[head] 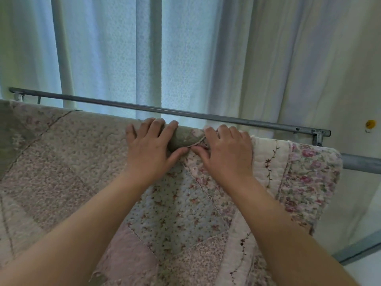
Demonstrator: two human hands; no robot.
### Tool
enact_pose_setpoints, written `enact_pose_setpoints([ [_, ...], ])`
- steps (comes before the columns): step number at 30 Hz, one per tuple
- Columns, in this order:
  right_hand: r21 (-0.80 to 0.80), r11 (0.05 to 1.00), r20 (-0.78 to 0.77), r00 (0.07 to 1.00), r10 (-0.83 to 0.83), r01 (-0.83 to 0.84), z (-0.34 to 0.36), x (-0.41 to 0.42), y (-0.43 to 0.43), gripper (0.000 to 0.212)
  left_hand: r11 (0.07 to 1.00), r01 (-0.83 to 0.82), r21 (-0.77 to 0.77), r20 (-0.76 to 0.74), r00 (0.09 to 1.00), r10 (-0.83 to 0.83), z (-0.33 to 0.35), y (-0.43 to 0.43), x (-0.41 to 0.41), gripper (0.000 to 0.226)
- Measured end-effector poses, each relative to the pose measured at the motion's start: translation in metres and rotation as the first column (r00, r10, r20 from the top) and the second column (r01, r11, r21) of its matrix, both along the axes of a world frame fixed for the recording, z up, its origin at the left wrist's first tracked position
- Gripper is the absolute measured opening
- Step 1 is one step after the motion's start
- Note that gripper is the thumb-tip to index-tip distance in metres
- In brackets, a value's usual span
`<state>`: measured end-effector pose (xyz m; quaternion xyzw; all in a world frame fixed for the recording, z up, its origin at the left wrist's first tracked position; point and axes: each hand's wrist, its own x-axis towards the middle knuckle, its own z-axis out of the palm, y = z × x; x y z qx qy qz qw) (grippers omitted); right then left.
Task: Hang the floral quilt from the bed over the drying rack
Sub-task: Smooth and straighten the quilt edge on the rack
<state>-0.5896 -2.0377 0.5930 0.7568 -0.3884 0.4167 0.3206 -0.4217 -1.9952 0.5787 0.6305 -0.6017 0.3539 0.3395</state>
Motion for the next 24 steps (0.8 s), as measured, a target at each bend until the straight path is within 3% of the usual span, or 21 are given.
enact_pose_setpoints([
  [4,0.039,0.999,-0.001,1.000,-0.029,0.029,-0.001,-0.002,0.003,0.051,0.998,0.055,0.006,0.045,0.997,-0.055,0.003,0.004,0.022,0.065],
  [9,0.097,0.985,0.057,0.987,-0.150,0.144,-0.010,0.009,0.012,0.052,0.997,0.058,0.054,-0.039,0.998,-0.056,-0.004,0.018,0.074,0.062],
  [15,0.297,0.918,0.113,0.945,-0.306,0.262,-0.014,0.039,0.028,0.056,0.975,0.130,0.182,-0.030,0.992,-0.126,-0.010,0.035,0.119,0.070],
  [19,0.389,0.884,0.076,0.947,-0.312,0.260,-0.018,0.045,0.042,0.058,0.962,0.166,0.218,-0.061,0.986,-0.157,-0.017,0.048,0.126,0.067],
  [24,0.457,0.883,0.166,0.965,-0.201,0.105,-0.032,0.049,0.080,0.062,0.943,0.160,0.293,-0.131,0.983,-0.126,-0.036,0.086,0.121,0.068],
])
